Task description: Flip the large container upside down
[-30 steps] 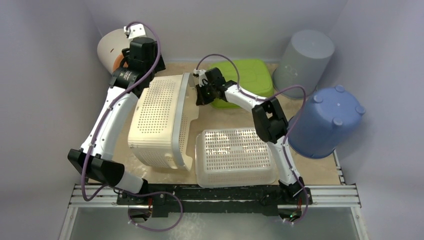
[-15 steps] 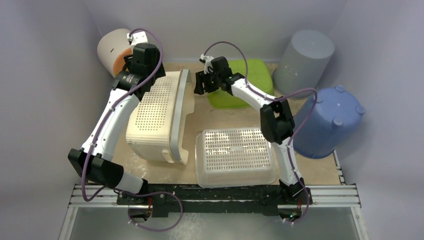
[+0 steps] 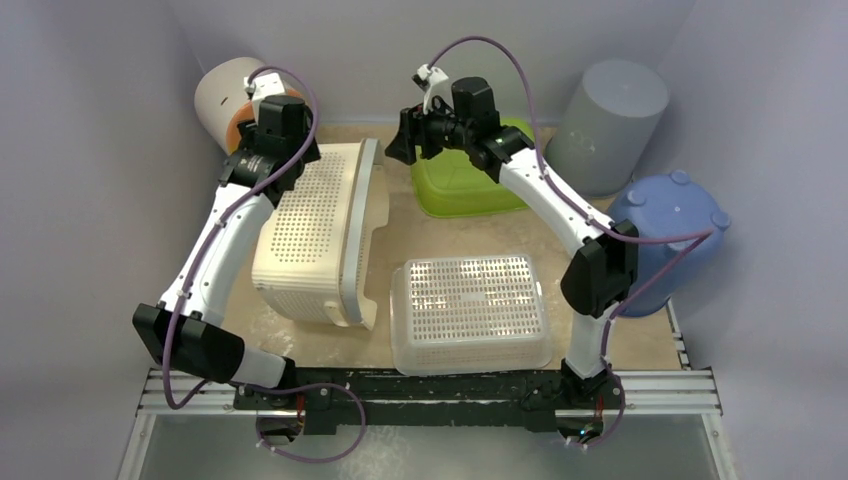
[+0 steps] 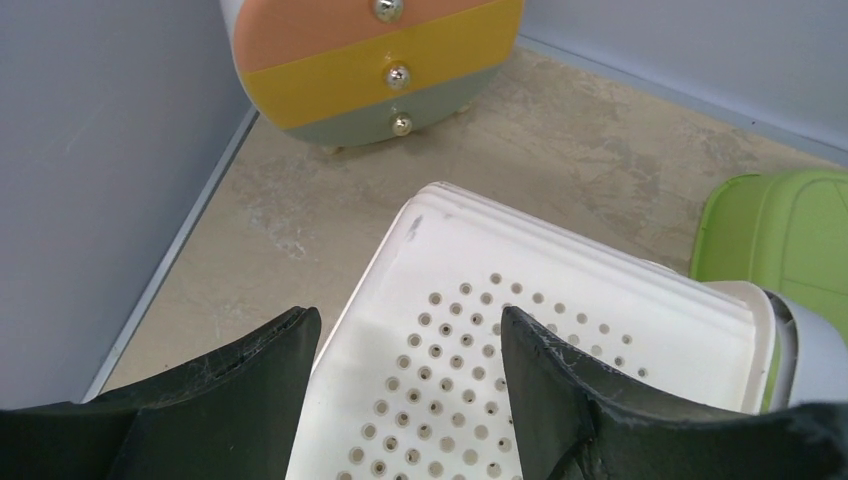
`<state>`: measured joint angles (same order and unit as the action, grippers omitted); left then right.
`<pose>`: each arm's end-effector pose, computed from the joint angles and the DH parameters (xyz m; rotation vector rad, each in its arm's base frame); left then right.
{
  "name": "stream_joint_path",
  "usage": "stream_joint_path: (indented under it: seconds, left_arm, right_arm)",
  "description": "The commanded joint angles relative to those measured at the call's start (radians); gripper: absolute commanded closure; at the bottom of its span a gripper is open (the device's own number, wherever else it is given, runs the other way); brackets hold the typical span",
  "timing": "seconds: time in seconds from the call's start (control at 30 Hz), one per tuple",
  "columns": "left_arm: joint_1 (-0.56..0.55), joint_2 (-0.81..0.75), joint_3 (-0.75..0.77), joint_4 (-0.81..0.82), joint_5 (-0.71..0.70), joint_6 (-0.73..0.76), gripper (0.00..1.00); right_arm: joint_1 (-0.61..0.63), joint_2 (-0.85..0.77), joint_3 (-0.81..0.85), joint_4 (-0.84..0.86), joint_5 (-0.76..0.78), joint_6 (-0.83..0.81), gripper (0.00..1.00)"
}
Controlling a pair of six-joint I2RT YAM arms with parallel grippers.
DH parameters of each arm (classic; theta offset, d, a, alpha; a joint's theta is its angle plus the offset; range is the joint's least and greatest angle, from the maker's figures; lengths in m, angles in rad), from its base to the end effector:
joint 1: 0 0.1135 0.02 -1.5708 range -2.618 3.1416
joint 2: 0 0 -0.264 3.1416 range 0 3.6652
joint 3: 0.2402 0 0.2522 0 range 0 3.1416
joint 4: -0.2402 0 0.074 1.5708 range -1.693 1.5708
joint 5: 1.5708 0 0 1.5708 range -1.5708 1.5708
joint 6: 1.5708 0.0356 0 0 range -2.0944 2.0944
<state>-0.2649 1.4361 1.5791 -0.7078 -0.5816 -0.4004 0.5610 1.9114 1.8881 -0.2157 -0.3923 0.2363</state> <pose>0.3005 -0.0613 0.4139 -0.4671 1.9866 0.2078 0.3808 0.2554 0.3913 -0.5891 1.7945 0.9108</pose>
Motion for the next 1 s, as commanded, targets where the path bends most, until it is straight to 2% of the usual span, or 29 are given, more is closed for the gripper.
stream_joint_path:
  seconds: [0.0, 0.07, 0.33, 0.63, 0.77, 0.97]
  left_arm:
    - [0.013, -0.066, -0.037, 0.041, -0.030, 0.000, 0.33]
    - [0.018, -0.082, -0.059, 0.043, -0.035, -0.001, 0.33]
    - [0.041, -0.139, -0.114, 0.051, -0.034, -0.002, 0.33]
    - [0.048, -0.178, -0.217, 0.092, -0.011, -0.025, 0.33]
    - [0.049, -0.179, -0.233, 0.103, -0.009, -0.028, 0.33]
    - [0.050, -0.182, -0.242, 0.114, -0.003, -0.032, 0.33]
  right_arm:
    - [0.044, -0.023, 0.007, -0.045, -0.181, -0.026, 0.31]
    - [0.076, 0.003, 0.044, -0.080, -0.194, -0.038, 0.31]
    - [0.181, 0.090, 0.228, -0.154, -0.079, -0.031, 0.31]
    - [0.195, 0.009, 0.235, -0.217, 0.080, -0.022, 0.32]
    - [0.195, -0.041, 0.161, -0.274, 0.196, -0.034, 0.30]
    - [0.195, -0.073, 0.146, -0.292, 0.254, -0.033, 0.30]
